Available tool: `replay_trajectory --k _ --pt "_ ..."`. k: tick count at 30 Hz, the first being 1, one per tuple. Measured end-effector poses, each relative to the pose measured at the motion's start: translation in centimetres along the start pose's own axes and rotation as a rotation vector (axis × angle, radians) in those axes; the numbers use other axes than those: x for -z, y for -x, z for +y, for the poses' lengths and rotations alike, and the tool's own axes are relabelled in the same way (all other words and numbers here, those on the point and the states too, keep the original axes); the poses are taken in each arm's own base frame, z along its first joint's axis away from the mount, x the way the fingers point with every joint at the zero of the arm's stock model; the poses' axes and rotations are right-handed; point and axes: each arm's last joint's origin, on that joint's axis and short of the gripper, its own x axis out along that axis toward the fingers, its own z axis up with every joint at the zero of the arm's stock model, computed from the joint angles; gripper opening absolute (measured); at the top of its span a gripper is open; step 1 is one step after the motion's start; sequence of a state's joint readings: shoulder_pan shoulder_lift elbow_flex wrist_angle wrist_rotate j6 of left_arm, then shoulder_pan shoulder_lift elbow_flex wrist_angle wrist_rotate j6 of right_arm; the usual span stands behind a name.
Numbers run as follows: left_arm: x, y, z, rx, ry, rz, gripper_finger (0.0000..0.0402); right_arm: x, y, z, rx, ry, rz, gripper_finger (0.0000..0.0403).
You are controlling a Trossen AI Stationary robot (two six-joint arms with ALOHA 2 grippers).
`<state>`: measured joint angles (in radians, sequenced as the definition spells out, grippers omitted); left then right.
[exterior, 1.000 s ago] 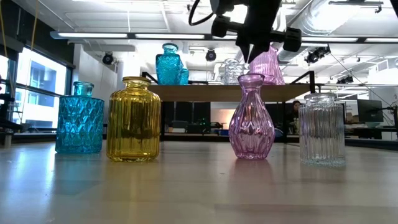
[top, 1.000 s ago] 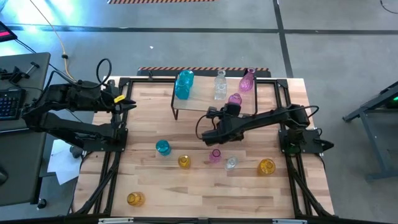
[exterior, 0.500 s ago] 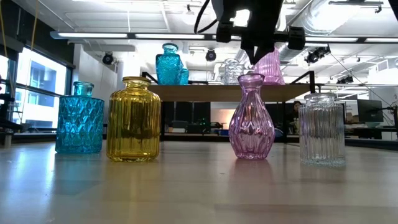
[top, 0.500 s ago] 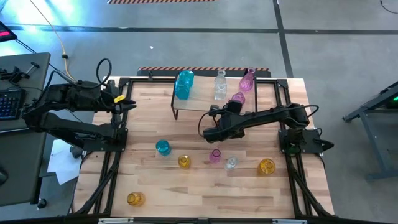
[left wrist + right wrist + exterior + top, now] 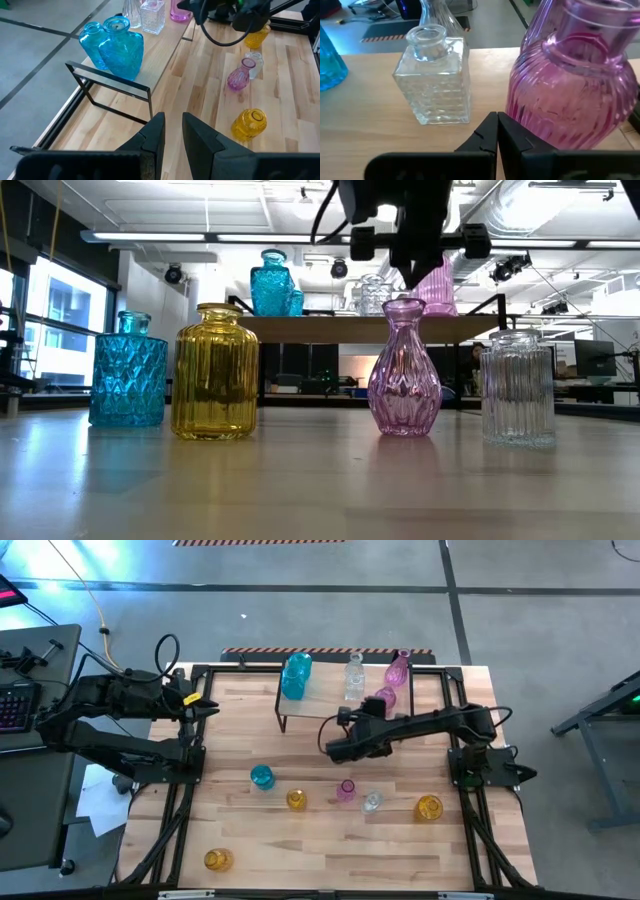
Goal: Sort vases onto shelf
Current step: Put the top purple vase on the shelf aligned with the other purple vase
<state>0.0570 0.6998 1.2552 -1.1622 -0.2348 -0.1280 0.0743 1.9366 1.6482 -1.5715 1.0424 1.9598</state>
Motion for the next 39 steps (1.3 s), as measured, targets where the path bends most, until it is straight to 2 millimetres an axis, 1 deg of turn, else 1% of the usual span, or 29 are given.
replay_trajectory --k 13,17,19,24,30,34,39 --pt "0.0 0.0 0.0 0.000 0.002 0.000 0.0058 0.0 -0.3 0.0 0.020 0.079 0.030 0.0000" --pt "0.0 0.0 0.0 0.000 0.014 0.000 0.0058 -0.1 -0.3 0.0 0.016 0.071 0.022 0.0000" --pt "0.0 0.0 0.0 0.000 0.026 0.000 0.0058 -0.1 0.2 0.1 -0.003 0.056 0.012 0.0000" --pt "0.0 0.0 0.0 0.000 0.026 0.000 0.0058 -0.6 2.3 0.4 -0.082 0.024 -0.007 0.0000" --pt "0.0 0.0 0.0 0.000 0.026 0.000 0.0058 -0.8 5.7 0.4 -0.187 -0.013 0.010 0.0000" --pt "0.0 0.0 0.0 0.000 0.026 0.000 0.0058 0.0 7.7 -0.1 -0.250 -0.065 0.020 0.0000" --pt "0.0 0.0 -0.1 0.039 0.009 0.005 0.0058 1.3 10.6 -1.4 -0.341 -0.108 0.035 0.0000"
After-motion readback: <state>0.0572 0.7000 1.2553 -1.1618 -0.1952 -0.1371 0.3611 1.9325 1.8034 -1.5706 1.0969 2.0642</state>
